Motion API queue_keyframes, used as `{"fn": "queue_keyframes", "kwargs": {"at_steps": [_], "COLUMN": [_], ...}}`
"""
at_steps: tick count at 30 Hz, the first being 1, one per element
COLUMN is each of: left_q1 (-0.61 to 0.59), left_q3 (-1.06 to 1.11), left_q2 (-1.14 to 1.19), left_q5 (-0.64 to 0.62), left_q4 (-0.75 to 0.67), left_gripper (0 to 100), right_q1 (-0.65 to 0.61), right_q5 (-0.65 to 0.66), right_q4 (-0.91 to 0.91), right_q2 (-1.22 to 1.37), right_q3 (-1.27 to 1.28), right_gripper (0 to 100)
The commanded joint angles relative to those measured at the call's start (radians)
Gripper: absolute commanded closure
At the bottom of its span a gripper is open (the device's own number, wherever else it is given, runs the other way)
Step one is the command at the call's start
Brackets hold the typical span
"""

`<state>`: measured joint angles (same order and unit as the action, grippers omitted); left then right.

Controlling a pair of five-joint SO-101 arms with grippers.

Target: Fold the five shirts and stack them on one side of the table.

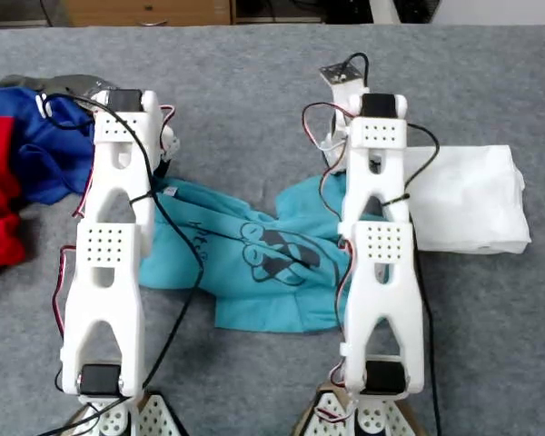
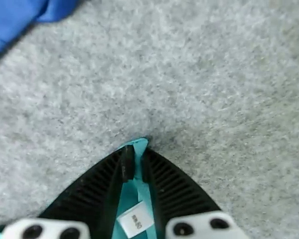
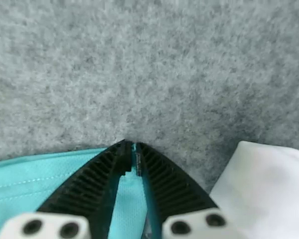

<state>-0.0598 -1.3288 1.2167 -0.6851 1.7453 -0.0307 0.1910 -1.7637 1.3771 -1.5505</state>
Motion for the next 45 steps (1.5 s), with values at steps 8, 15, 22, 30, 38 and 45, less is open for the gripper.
{"fn": "queue_keyframes", "kwargs": {"at_steps": [8,15,22,30,38,45], "left_q1": [-0.005,-0.002,0.005,0.029,0.029,-0.015], "left_q3": [-0.100,-0.104,-0.247,-0.249,-0.244,-0.348], "left_q2": [-0.002,0.019,0.070,0.074,0.074,0.039], "left_q5": [0.048,0.121,0.221,0.272,0.227,0.292], "left_q4": [-0.003,-0.006,-0.002,-0.002,-0.002,0.015], "left_gripper": [98,98,98,98,98,98], "right_q1": [0.007,0.008,0.015,0.015,-0.002,-0.068], "right_q5": [-0.011,-0.011,-0.005,0.025,0.021,0.015], "right_q4": [-0.012,-0.011,0.006,0.011,0.011,-0.014], "right_q2": [-0.007,-0.007,-0.007,-0.005,-0.039,-0.137], "right_q3": [-0.045,-0.047,-0.091,-0.107,-0.117,-0.117], "right_gripper": [99.5,99.6,99.6,99.6,99.6,99.6]}}
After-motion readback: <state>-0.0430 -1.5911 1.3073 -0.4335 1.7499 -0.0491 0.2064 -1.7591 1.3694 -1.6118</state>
